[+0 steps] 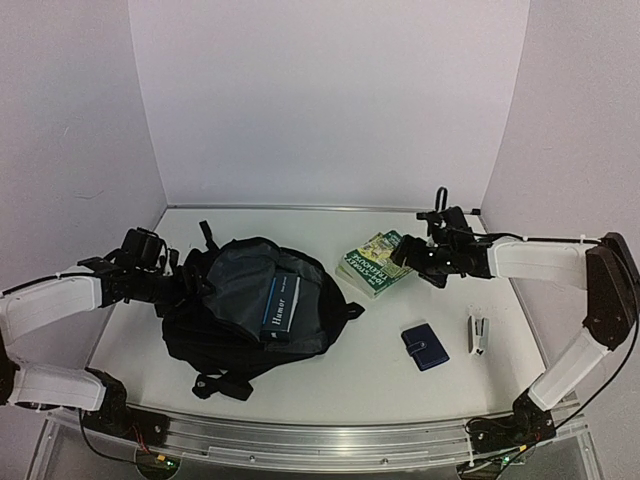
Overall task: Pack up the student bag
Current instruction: Place the book in the student bag, then pick up the book from the center of the board.
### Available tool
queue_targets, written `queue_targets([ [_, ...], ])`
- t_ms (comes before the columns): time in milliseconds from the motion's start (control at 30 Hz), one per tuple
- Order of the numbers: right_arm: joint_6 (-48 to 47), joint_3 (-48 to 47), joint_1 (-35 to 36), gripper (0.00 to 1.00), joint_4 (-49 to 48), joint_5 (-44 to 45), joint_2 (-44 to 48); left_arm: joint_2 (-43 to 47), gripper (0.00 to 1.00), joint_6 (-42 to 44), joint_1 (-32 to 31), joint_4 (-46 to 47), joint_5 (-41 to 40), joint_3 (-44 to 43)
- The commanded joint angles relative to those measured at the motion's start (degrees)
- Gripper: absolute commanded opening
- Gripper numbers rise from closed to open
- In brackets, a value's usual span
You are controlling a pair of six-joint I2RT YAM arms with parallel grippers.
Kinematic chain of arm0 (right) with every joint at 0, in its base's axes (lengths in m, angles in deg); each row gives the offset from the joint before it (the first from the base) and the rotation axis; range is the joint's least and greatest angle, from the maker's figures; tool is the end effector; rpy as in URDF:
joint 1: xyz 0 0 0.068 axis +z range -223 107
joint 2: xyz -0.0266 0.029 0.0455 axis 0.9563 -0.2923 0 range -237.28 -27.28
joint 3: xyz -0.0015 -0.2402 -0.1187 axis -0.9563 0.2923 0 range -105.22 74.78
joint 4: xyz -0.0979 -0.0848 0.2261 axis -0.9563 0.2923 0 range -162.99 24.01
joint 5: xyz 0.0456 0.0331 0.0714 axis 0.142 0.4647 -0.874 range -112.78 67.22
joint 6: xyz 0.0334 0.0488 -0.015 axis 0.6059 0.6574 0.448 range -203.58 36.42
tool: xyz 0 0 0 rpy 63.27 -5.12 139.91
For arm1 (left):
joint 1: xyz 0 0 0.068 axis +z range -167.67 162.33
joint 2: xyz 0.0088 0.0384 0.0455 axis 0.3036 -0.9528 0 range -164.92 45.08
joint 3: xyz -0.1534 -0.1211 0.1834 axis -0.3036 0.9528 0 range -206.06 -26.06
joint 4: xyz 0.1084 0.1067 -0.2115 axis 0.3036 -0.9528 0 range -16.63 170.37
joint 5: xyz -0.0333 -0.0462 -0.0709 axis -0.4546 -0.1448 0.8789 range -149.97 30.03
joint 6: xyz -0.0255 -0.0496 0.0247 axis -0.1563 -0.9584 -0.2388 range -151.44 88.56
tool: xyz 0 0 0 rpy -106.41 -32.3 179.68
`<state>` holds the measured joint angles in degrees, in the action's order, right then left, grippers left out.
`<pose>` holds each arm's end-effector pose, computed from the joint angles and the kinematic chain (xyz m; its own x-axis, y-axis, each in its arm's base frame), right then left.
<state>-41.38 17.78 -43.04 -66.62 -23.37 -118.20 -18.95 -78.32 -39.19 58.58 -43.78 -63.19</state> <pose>0.3042 0.1759 0.2087 -0.7550 0.3400 -0.5607 0.0013 0.8558 0.5173 0.2085 -0.0960 0.2010 -0.8597 -0.4145 -0.2985 -0.1522 0.7657 -0.6250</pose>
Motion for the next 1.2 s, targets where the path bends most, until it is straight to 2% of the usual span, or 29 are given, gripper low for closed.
queue_targets([
  [0, 0.1, 4.1, -7.3, 0.93, -10.3, -12.1, 1.1, 3.4, 0.92, 4.6, 0.4, -4.6, -0.6, -6.1],
  [100, 0.9, 5.1, -10.8, 0.93, -14.4, -16.2, -1.7, 5.4, 0.98, 5.8, 0.6, -6.4, -0.7, -8.1],
  [233, 1.7, 5.2, -14.2, 0.90, -17.7, -18.2, -5.1, 7.4, 1.00, 6.3, 0.6, -8.2, -0.6, -10.0],
  [333, 5.2, 7.4, -17.0, 0.85, -23.8, -21.4, -6.7, 8.7, 1.00, 6.1, 0.7, -8.5, -0.7, -10.2],
  [467, 7.4, 7.5, -17.7, 0.83, -28.8, -24.0, -9.6, 9.7, 1.00, 5.7, 0.7, -8.5, -1.0, -9.6],
  [933, 11.0, 4.0, -20.1, 0.77, -36.6, -27.3, -20.6, 12.2, 1.00, 5.2, 0.7, -7.8, -0.1, -8.5],
  [1167, 12.2, 2.6, -20.8, 0.69, -40.5, -28.8, -24.6, 13.6, 1.00, 5.3, 0.7, -8.9, -0.7, -8.8],
])
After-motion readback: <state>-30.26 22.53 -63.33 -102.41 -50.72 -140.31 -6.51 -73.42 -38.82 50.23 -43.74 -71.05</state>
